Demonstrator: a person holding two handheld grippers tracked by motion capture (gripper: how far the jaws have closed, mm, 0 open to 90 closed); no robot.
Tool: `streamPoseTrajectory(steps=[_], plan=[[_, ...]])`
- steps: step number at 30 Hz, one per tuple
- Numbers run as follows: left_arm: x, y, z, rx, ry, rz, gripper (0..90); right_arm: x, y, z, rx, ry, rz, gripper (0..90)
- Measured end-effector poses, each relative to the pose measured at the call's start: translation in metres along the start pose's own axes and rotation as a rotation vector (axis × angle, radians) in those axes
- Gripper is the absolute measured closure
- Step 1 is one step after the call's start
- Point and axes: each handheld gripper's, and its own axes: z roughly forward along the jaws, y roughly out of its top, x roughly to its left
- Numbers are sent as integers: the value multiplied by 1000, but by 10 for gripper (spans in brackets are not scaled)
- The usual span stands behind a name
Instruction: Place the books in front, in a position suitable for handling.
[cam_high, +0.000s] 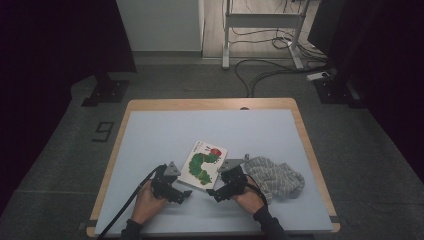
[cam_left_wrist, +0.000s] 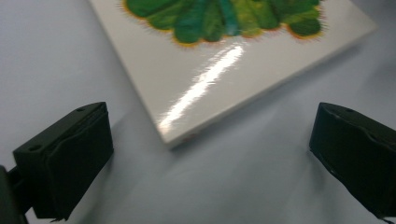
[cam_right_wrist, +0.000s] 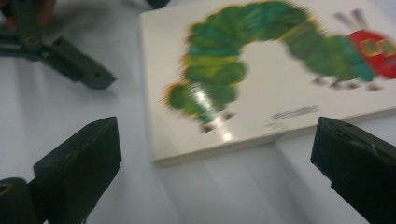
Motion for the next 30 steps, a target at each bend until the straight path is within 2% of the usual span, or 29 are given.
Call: streamPoseTrajectory(steps=[7, 11, 21, 24, 27, 30], plan=[[6, -1, 3, -14, 46, -27, 0, -28, 19, 10, 1, -47, 33, 0], [6, 0, 5, -27, 59, -44, 0, -40, 26, 20, 9, -76, 31, 0], [4, -2, 5, -37, 74, -51, 0, -70, 32, 39, 25, -76, 44, 0], [3, -3, 4, -33, 83, -59, 0, -75, 33, 40, 17, -59, 47, 0], [2, -4, 3, -30, 88, -64, 0, -79, 35, 41, 23, -61, 47, 0], [0, -4, 2, -28, 94, -68, 0, -86, 34, 45, 43, -54, 71, 0]])
